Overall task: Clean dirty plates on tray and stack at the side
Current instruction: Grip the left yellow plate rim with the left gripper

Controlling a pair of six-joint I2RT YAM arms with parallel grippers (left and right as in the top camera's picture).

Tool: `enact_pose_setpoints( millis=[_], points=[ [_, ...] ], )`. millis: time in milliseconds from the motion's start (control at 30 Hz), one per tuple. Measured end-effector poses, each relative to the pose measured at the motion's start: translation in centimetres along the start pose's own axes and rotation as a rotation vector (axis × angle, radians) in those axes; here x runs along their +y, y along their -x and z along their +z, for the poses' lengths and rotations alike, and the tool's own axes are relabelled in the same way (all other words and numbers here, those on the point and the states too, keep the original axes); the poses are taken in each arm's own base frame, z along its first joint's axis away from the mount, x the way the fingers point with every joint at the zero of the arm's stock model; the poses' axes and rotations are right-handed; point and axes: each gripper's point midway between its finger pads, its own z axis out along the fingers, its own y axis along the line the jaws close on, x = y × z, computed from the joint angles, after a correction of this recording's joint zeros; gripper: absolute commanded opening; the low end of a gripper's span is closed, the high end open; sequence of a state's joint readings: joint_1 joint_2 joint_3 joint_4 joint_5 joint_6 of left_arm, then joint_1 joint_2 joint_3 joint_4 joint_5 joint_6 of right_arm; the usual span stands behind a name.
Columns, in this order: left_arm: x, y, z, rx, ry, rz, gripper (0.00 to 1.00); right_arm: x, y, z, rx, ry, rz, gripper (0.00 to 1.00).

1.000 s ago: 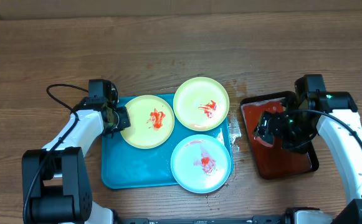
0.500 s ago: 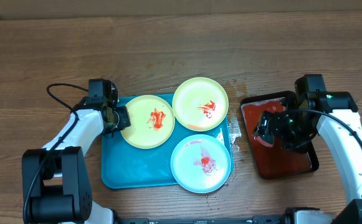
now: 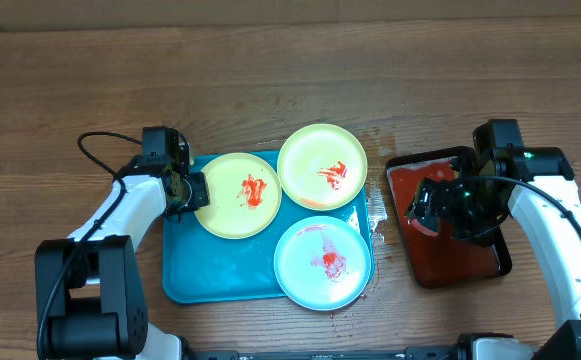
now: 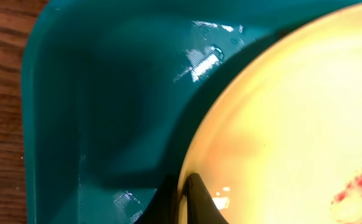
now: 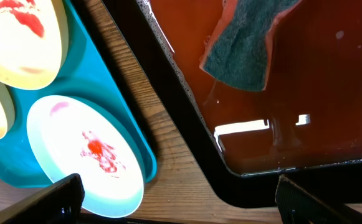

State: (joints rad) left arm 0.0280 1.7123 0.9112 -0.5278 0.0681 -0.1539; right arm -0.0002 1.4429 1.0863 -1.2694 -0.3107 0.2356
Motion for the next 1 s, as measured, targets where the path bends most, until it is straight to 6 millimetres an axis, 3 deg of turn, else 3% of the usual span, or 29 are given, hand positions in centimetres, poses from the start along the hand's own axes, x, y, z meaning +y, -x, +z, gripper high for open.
enact_pose_setpoints(
  millis=[400, 1000],
  points=[
    [-0.6, -0.2, -0.1, 0.009, -0.032, 0.153, 0.05, 0.3, 0.9, 0.0, -0.036, 0.012, -0.013, 1.00],
    [-0.6, -0.5, -0.1, 0.023, -0.059, 0.148, 0.04, 0.8, 2.5, -0.1, -0.101, 0.032, -0.036, 1.00]
  ],
)
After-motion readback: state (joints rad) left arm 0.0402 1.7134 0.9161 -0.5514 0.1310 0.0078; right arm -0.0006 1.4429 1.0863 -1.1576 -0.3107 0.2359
